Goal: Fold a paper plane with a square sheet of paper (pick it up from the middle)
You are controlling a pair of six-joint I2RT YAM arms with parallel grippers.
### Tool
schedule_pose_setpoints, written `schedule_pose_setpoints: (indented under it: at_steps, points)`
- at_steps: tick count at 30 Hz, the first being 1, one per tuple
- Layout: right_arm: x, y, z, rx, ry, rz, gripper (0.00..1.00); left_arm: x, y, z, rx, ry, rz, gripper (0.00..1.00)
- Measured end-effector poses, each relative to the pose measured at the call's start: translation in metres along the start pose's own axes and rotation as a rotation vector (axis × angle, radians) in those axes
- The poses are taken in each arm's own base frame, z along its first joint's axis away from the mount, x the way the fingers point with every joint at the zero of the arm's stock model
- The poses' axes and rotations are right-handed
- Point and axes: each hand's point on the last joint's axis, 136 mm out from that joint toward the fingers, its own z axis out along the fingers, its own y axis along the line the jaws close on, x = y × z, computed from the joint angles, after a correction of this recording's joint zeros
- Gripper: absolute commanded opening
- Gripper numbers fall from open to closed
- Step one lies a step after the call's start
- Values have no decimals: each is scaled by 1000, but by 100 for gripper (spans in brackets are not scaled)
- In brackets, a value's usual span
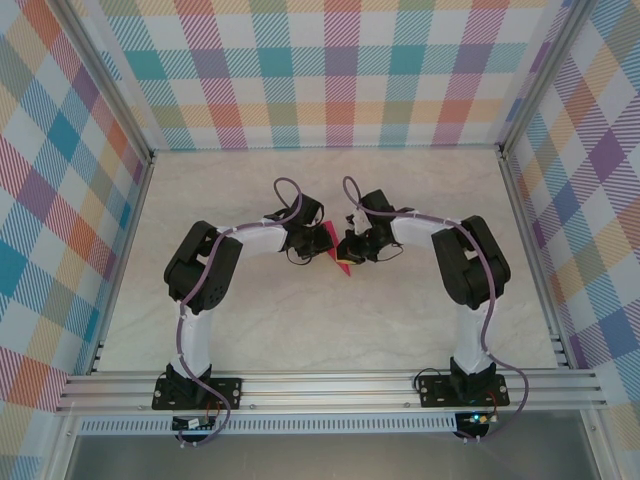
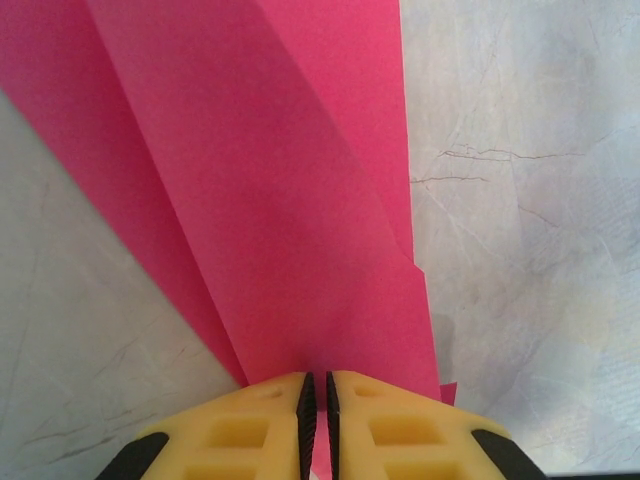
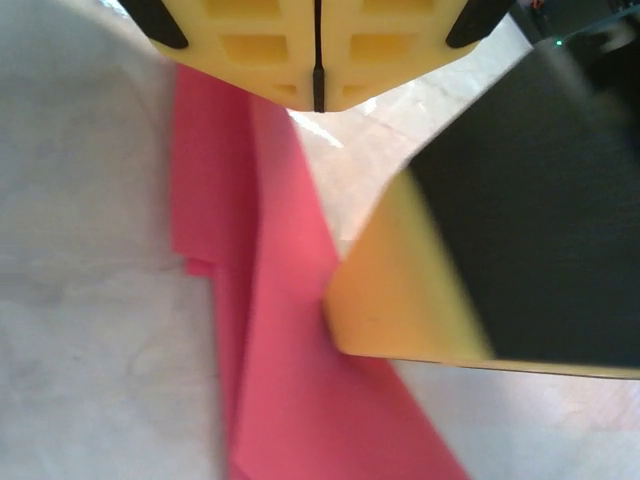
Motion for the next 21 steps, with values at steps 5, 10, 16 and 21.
schedule_pose_setpoints:
  at_steps: [5,10,16,21]
  points:
    - [2,-9,6,15,19,21,6,-1,-1,0,3,-2,12,17]
    - [3,-11,7,19,22,17,6,-3,-1,-1,9,-5,42,18]
    - [4,-11,7,21,24,1,5,-7,-1,0,40,5,92,19]
    - [4,-12,7,23,26,0,5,-9,0,0,85,35,118,20]
